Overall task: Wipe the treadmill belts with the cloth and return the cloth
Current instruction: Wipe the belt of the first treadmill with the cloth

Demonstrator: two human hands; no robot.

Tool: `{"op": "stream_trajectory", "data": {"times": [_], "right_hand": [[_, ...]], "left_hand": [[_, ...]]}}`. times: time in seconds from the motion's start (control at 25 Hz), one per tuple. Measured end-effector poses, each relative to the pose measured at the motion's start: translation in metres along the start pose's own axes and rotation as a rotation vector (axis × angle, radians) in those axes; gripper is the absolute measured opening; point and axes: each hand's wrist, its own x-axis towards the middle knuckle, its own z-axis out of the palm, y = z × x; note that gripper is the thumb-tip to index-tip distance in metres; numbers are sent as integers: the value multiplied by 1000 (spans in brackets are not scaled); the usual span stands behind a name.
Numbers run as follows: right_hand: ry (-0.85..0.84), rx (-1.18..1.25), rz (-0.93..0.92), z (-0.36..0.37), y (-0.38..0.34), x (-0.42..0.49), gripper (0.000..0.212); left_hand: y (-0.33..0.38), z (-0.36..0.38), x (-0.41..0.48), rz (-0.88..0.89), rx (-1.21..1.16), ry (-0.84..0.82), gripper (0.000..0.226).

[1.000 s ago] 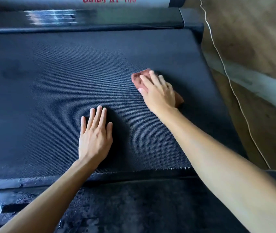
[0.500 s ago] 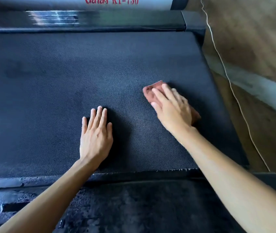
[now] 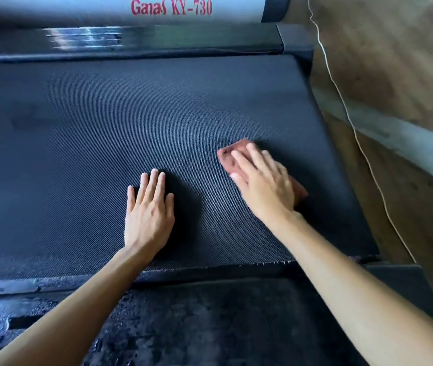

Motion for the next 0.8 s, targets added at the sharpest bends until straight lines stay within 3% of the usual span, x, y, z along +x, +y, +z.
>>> {"op": "stream_trajectory", "data": {"times": [0.16,0.36,0.48,0.56,0.68,0.8], "right_hand": [[-46,60,-277,-13,-4,-67,49],[13,-45,21,-18,85,-24,51],[11,-56,133,-1,83,47,51],[11,-19,76,7,53,57,51],[1,23,-174,-4,40,3,51],[34,-14,-100,-22,100,-23,51]], "left_hand": [[8,0,18,7,-20,-19,53],[28,9,54,100,23,-20,59],[34,13,64,113,48,-8,69],[36,14,66,113,60,-8,71],[39,13,77,127,54,-16,71],[46,14,95,141,35,-39,61]]}}
